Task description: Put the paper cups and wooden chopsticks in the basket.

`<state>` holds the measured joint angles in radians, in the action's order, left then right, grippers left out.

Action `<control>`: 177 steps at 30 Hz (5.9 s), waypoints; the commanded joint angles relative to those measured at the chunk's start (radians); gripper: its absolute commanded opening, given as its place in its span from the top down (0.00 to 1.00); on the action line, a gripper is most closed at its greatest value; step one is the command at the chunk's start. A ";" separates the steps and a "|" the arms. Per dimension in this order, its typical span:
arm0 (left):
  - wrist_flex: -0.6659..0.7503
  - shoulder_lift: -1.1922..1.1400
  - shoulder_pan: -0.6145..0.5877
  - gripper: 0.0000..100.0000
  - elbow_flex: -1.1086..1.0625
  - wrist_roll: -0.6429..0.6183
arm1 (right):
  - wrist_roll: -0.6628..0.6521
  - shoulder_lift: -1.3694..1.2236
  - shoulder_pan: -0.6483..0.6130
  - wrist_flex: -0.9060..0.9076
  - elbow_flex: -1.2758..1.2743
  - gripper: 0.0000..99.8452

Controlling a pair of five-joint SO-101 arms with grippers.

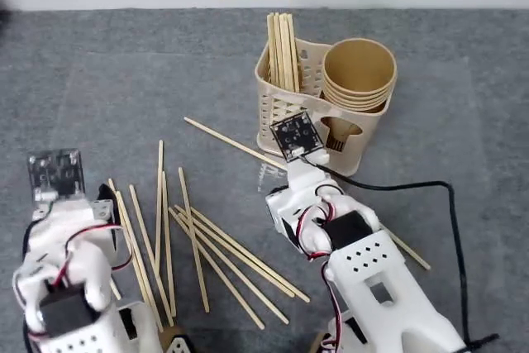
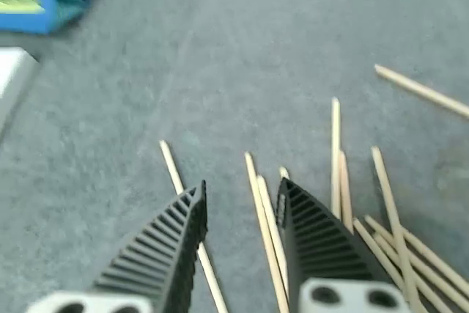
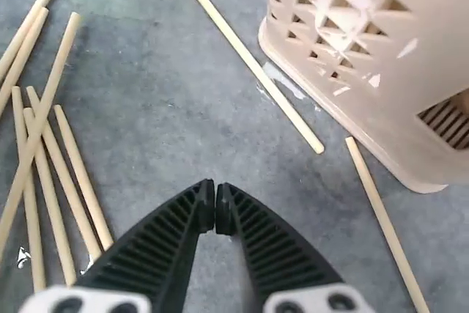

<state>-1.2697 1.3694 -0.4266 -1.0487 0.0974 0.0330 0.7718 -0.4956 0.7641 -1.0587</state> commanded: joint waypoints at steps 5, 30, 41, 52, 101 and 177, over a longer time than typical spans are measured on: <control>-0.058 -0.414 0.023 0.84 0.223 0.021 | 0.005 0.028 0.008 -0.087 -0.026 0.98; 0.216 -1.277 0.014 0.74 0.311 0.015 | 0.005 0.028 0.004 -0.077 -0.031 0.98; 0.209 -1.421 0.114 0.88 0.369 0.011 | 0.005 0.030 0.004 -0.077 -0.031 0.98; 0.133 -1.525 0.118 0.99 0.506 0.012 | 0.006 0.030 0.004 -0.076 -0.031 0.98; 0.038 -1.536 0.680 0.99 2.120 -0.222 | 0.012 0.417 0.208 0.084 -0.032 0.98; -0.141 -1.646 0.114 0.73 0.935 0.146 | 0.012 0.415 0.203 0.082 -0.034 0.98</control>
<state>-1.4707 -0.2892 -0.3069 -0.0744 0.2340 0.0330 1.1692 -0.2992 0.8485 -1.0971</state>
